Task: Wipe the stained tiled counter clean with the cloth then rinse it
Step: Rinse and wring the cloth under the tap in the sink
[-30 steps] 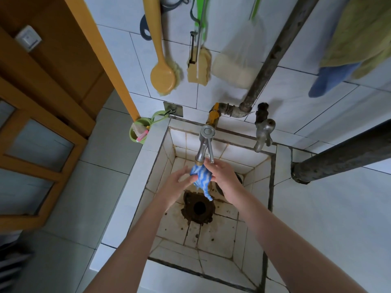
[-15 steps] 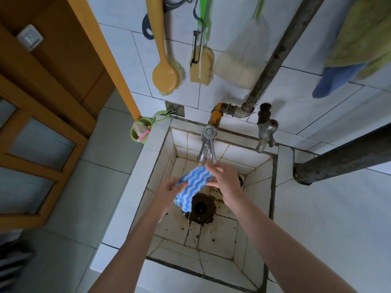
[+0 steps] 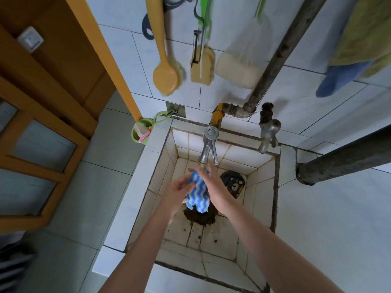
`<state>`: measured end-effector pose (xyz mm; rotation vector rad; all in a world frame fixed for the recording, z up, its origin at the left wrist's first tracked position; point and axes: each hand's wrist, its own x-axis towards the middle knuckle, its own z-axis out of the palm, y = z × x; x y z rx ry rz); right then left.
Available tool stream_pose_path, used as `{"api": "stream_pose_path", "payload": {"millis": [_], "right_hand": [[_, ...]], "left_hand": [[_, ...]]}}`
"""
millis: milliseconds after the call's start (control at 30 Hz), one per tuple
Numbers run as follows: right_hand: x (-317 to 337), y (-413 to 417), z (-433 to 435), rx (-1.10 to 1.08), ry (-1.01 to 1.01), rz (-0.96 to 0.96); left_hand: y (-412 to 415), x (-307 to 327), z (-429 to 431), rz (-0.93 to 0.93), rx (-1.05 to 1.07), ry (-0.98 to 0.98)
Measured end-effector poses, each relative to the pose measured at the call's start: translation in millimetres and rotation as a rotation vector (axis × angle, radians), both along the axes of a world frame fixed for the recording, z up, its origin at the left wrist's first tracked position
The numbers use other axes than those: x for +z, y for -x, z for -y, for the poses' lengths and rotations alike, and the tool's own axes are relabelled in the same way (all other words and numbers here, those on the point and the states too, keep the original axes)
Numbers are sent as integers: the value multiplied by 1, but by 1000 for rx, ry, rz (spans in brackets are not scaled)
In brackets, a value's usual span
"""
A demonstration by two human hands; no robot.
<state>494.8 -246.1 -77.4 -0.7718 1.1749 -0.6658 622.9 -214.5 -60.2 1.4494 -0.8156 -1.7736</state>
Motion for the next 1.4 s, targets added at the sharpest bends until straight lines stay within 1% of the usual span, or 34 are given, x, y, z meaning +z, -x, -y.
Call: {"api": "stream_pose_path", "payload": {"millis": [67, 133, 167, 267, 400, 500, 533, 600, 667, 700, 767, 800, 900, 1000, 1100, 1167, 1233, 1300, 1333, 1400], "right_hand": [[1, -1, 2, -5, -28, -95], [0, -4, 5, -87, -25, -262], [0, -5, 7, -134, -7, -314], [-2, -7, 13, -250, 29, -346], [-2, -4, 20, -337, 21, -365], [1, 0, 20, -355, 88, -338], [2, 0, 18, -331, 129, -317], [3, -2, 12, -196, 196, -252], [4, -6, 3, -29, 179, -210], [7, -9, -2, 24, 151, -181], [7, -14, -8, 27, 78, -62], [7, -15, -8, 13, 77, -39], [4, -19, -3, 5, 113, -91], [5, -24, 4, -15, 42, -189], [5, -26, 12, -207, -58, -229], [7, -22, 19, -277, -35, -292], [7, -17, 18, -238, 26, -312], [9, -15, 5, -159, 86, -207], [9, -16, -4, -100, 108, -120], [4, -19, -17, -26, 148, -12]], "left_hand": [[-1, 0, 0, 36, -25, 15], [0, -1, -1, 66, -21, 18], [2, -1, -1, 78, -12, 16], [6, -1, 1, 119, -3, -4], [0, -5, 3, 269, -106, 3], [-6, -10, 2, 274, -47, -14], [-7, -11, 2, 248, 1, -31], [-8, -12, 1, 188, 110, -88], [-9, -12, 1, 88, 195, -126], [-9, -9, 2, 50, 193, -122], [-7, -4, 2, -10, 144, -98], [-6, -3, 2, -34, 123, -91], [-4, -1, 4, -37, 86, -76], [-3, 1, 5, -10, 92, -80], [4, 6, 2, 18, 96, -87], [9, 8, 0, 11, 105, -84], [11, 8, 2, -41, 181, -102], [11, 7, 7, -106, 260, -126], [12, 6, 8, -116, 274, -126], [16, 5, 8, -108, 263, -94]]}}
